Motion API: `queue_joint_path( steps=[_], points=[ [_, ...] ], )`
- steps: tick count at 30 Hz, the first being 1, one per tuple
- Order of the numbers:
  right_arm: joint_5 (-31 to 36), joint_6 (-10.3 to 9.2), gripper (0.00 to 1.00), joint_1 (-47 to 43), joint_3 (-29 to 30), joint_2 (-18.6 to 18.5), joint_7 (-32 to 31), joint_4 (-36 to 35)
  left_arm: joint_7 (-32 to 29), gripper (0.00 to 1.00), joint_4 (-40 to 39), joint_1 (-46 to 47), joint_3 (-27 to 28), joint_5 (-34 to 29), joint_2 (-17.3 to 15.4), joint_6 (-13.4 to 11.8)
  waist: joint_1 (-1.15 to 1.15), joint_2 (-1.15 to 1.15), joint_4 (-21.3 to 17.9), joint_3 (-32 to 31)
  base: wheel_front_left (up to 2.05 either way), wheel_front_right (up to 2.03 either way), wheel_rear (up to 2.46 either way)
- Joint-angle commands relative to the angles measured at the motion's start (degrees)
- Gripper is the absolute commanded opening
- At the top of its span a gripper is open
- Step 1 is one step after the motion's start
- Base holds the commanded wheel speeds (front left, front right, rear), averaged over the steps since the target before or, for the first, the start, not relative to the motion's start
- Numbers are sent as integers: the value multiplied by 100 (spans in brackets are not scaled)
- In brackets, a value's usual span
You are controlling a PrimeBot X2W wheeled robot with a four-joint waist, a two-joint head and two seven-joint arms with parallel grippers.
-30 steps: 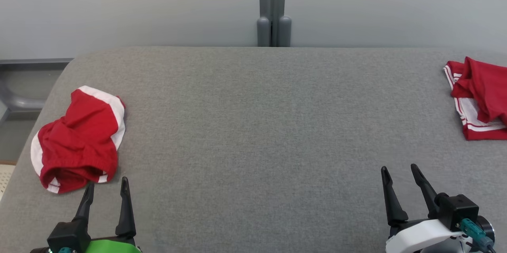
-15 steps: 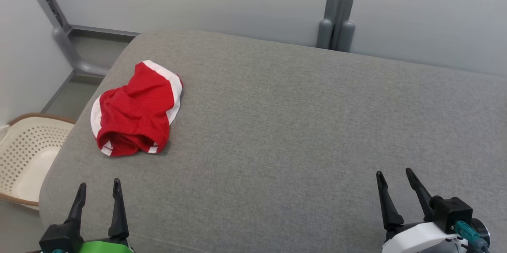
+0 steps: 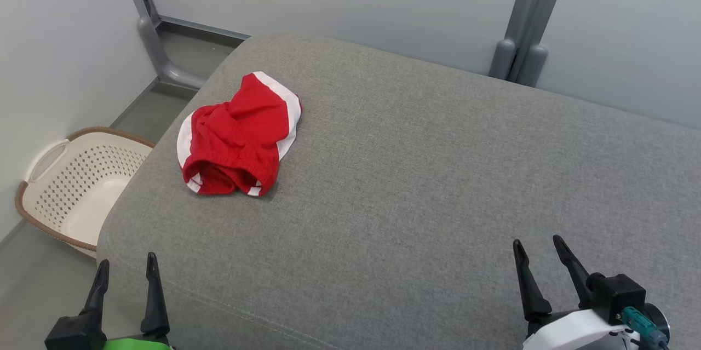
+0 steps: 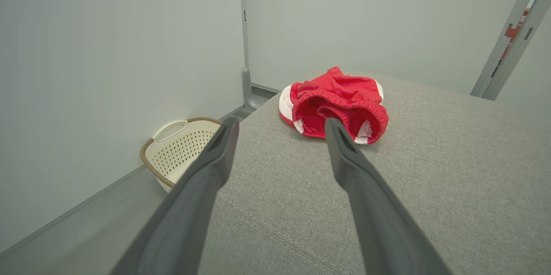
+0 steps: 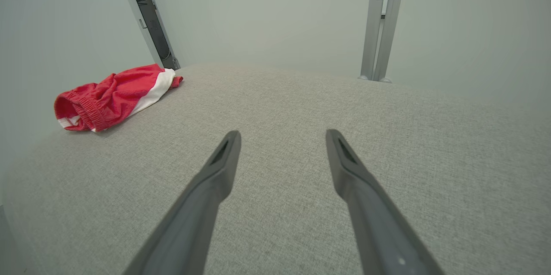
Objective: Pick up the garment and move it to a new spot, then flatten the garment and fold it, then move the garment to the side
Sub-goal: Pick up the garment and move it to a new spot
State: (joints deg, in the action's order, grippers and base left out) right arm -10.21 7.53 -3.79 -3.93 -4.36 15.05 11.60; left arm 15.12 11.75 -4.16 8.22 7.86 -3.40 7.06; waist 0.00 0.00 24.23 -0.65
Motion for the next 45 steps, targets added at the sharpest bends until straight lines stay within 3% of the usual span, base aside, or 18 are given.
queue_joint_path(
  steps=[1,13,27,34,45],
  points=[
    [-3,-10,100,26,2,-14,16,16,0,100,17,-58,24,-16,-27,15,0,0,6,-2,0,0,0],
    [41,-9,100,266,32,-209,16,-66,0,100,83,810,-14,111,-147,32,0,0,-394,426,0,0,0],
    [201,-10,100,919,558,-648,15,-467,-62,100,730,3731,-212,521,-1040,48,0,0,-1559,1905,0,0,0],
    [240,-9,100,1109,802,-656,15,-670,-578,100,1466,4706,-269,946,-1427,50,0,0,-2030,2429,0,0,0],
    [242,-10,100,1263,875,-549,15,-705,-1805,100,3079,4906,-437,1456,-1880,48,0,0,-2411,2656,0,0,0]
  ],
)
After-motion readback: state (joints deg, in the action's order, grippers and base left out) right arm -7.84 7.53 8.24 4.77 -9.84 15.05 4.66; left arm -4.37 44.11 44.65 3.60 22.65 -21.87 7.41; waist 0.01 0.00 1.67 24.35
